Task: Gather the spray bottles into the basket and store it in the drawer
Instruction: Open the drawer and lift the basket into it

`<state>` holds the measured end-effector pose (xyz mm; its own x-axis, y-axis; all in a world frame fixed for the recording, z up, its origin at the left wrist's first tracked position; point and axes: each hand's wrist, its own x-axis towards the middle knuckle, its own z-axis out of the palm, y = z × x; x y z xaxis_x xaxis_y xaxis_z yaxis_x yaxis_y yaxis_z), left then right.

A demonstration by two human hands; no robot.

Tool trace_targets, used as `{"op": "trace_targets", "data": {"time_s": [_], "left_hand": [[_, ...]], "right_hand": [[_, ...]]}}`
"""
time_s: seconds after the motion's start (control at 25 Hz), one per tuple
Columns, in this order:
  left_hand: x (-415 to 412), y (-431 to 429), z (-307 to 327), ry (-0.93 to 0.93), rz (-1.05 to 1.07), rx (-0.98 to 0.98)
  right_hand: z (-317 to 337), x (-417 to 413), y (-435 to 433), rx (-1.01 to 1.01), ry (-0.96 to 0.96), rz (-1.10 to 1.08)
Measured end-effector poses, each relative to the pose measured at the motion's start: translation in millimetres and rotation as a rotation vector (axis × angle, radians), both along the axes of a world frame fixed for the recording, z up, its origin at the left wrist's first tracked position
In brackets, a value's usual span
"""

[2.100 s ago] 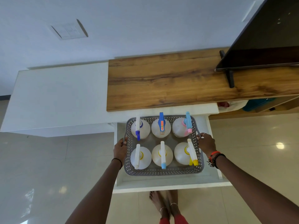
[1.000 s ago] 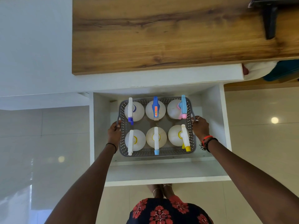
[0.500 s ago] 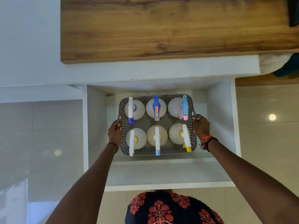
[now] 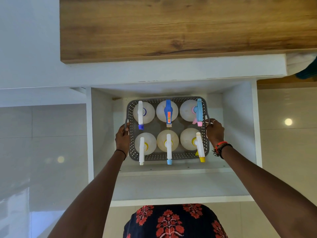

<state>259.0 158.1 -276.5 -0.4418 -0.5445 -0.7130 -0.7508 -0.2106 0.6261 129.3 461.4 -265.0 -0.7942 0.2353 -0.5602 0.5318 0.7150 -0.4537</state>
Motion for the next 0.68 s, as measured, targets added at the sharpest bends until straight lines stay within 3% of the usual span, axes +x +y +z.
{"op": "trace_targets", "data": {"time_s": [0.48,0.68], "left_hand": [[0,1,2,0.026,0.007,-0.001],[12,-7,21,-0.047,-0.021,-0.086]], "right_hand": [[-7,0,0,0.012,-0.006,-0.001],[14,5,13,-0.020,-0.034,-0.084]]}}
